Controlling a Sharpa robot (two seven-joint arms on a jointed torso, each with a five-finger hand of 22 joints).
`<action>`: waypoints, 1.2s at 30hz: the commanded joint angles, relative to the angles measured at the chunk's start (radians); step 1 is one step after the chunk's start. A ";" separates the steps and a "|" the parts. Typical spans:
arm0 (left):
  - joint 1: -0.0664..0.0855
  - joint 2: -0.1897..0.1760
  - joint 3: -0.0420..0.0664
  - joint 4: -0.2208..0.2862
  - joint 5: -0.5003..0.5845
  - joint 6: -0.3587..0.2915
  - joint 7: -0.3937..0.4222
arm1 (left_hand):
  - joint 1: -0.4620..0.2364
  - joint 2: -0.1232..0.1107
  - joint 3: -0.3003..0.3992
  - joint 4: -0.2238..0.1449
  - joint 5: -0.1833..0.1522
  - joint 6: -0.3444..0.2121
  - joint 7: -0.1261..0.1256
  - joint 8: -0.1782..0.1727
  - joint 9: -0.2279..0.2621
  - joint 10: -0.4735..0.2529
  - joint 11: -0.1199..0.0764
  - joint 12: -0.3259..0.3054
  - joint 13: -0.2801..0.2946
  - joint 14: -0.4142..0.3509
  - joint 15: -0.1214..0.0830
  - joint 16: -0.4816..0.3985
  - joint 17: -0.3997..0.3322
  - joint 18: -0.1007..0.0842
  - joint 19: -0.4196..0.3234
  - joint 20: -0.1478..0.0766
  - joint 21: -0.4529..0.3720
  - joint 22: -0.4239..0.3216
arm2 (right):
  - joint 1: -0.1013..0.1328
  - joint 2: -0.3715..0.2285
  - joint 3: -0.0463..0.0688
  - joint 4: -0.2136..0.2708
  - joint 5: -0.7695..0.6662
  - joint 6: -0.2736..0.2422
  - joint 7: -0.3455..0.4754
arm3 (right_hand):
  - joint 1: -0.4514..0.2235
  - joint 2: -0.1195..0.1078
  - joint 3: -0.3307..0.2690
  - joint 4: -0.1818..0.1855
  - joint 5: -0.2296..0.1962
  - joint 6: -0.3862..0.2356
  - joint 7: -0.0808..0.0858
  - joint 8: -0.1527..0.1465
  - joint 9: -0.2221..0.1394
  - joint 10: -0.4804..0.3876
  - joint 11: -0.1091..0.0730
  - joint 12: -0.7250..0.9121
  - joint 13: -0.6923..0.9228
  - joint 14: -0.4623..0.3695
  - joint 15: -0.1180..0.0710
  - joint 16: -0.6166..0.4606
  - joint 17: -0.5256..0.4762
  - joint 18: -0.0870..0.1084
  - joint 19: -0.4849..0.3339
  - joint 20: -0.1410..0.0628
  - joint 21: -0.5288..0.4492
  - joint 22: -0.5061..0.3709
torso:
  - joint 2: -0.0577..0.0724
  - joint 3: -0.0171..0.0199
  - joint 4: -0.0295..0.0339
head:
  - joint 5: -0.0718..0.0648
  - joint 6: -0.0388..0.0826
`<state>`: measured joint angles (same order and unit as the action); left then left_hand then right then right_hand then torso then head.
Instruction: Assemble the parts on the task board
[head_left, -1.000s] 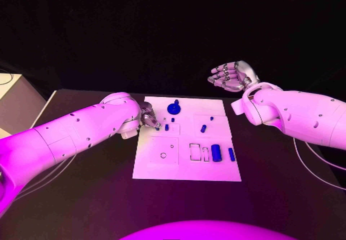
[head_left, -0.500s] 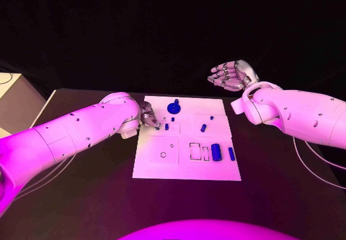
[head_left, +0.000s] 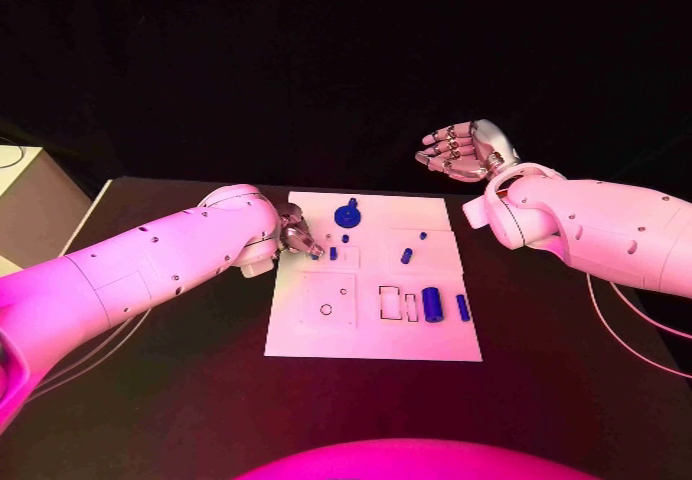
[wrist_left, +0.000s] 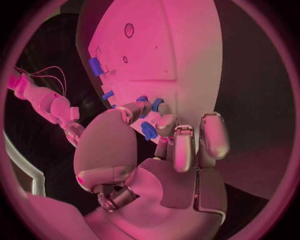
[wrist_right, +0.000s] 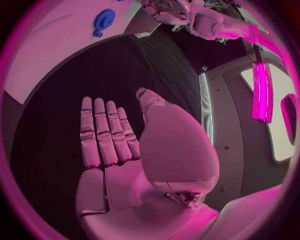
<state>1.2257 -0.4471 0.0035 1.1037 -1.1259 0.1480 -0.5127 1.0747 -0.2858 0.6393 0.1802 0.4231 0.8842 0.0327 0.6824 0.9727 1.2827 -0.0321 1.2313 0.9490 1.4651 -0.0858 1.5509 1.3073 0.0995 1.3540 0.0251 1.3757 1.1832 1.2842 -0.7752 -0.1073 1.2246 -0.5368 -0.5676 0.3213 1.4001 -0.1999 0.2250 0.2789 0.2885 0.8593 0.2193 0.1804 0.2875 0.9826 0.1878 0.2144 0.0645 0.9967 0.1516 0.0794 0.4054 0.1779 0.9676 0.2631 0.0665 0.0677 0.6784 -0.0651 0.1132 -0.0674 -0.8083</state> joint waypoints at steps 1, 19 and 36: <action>-0.008 0.000 -0.005 0.003 -0.015 0.011 -0.011 | 0.008 -0.002 -0.010 0.003 -0.006 0.001 0.006 -0.007 -0.002 -0.006 0.002 -0.003 0.000 0.091 0.000 -0.003 0.211 -0.013 -0.003 -0.001 -0.004 -0.002 | 0.000 -0.001 0.000 0.002 -0.004 0.004 0.011 | 0.000 0.009 -0.005 0.001 0.005 0.008 0.030 -0.005 -0.001 0.001 0.002 -0.007 0.000 -0.005 0.000 -0.004 -0.001 0.007 -0.008 -0.001 0.001 -0.002 | 0.001 -0.0007 0.0006 | -0.001 0.000; -0.009 -0.022 -0.002 0.019 -0.029 -0.039 -0.035 | 0.050 0.020 -0.256 0.112 -0.007 -0.003 0.013 -0.012 -0.003 -0.009 0.008 0.003 -0.001 0.091 0.006 -0.003 0.212 -0.014 0.001 0.001 -0.007 0.001 | -0.003 -0.002 0.000 0.002 -0.006 0.003 0.009 | 0.000 0.009 -0.006 0.002 0.006 0.008 0.030 -0.005 -0.001 0.001 0.002 -0.007 -0.001 -0.006 0.000 -0.005 -0.003 0.007 -0.009 -0.001 0.000 -0.002 | 0.000 -0.0017 0.0011 | -0.001 0.003; -0.009 -0.067 0.011 0.080 0.002 -0.069 -0.040 | 0.065 0.052 -0.369 0.112 -0.005 -0.032 0.021 -0.019 -0.003 -0.043 0.015 -0.016 -0.040 0.086 0.011 -0.009 0.199 -0.010 -0.010 0.005 -0.018 -0.015 | -0.007 -0.001 0.000 0.001 -0.017 0.005 0.007 | 0.000 0.010 -0.007 0.001 0.007 0.009 0.030 -0.006 -0.001 0.001 0.002 -0.007 -0.001 -0.009 0.001 -0.007 -0.004 0.006 -0.011 0.000 0.000 -0.002 | 0.002 -0.0011 -0.0007 | 0.006 0.012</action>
<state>1.2162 -0.5130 0.0127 1.1767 -1.1413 0.0933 -0.5452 1.1358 -0.2355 0.2741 0.2925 0.4131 0.8563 0.0535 0.6620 0.9687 1.2434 -0.0176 1.2185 0.9118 1.4682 -0.0813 1.5470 1.3073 0.0995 1.3488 0.0306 1.3633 1.1687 1.2784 -0.7766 -0.1073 1.2255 -0.5413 -0.5687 0.3200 1.4002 -0.2000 0.2250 0.2789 0.2885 0.8592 0.2193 0.1804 0.2875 0.9826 0.1878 0.2104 0.0645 0.9967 0.1516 0.0794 0.4017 0.1779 0.9639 0.2594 0.0665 0.0670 0.6781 -0.0665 0.1141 -0.0641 -0.7997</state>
